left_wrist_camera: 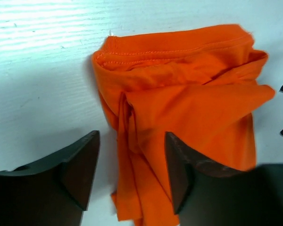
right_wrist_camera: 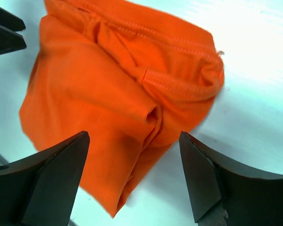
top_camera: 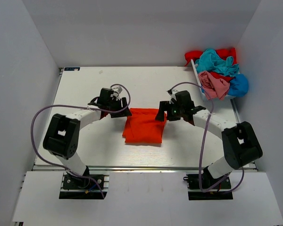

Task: Fold and stack the t-shirts
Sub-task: Smooth out wrinkles on the folded tshirt

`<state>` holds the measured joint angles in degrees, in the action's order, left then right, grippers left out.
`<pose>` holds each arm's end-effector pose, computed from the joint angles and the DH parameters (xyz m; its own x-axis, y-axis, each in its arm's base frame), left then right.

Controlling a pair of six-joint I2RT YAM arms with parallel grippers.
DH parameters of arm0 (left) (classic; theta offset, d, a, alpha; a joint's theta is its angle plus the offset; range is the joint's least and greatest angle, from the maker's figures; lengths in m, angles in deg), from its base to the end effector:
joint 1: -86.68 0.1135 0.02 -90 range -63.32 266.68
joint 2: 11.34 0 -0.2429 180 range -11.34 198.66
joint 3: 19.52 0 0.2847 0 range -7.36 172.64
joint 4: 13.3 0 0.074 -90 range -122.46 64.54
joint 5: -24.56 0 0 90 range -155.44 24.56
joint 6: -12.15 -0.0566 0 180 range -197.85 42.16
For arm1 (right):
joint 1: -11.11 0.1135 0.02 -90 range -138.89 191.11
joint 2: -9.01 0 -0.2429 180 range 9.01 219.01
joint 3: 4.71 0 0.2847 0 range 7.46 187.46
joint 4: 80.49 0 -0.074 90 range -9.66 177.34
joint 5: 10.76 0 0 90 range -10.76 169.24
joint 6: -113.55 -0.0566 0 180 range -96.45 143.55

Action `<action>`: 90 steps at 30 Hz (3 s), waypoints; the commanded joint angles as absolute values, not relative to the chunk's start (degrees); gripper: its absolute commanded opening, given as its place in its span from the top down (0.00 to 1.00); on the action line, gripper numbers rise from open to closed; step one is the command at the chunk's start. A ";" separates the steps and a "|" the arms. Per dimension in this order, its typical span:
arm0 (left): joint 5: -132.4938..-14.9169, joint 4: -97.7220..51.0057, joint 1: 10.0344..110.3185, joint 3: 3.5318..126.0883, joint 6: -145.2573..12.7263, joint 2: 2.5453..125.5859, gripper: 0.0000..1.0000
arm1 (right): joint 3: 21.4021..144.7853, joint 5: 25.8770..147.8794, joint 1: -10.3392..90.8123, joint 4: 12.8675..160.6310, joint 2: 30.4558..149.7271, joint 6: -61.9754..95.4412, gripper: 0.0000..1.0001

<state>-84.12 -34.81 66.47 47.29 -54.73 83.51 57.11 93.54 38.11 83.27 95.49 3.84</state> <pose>0.3453 -0.1464 0.1246 -0.8618 -0.0791 -0.5010 0.1999 0.8548 -0.4789 0.3155 0.1764 0.1528 -0.7537 -0.0172 -0.6570 -0.3740 0.8333 0.4072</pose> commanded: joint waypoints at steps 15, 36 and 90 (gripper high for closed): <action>-91.64 -30.21 66.55 52.41 -55.78 89.38 1.00 | 63.80 100.59 37.92 89.44 103.94 4.30 0.53; -82.05 -28.72 66.55 34.31 -52.01 46.94 1.00 | 54.92 92.07 37.74 81.46 77.76 3.07 1.00; -91.91 -26.60 58.29 54.88 -56.75 84.13 1.00 | 61.87 93.21 36.07 77.94 87.33 4.91 1.00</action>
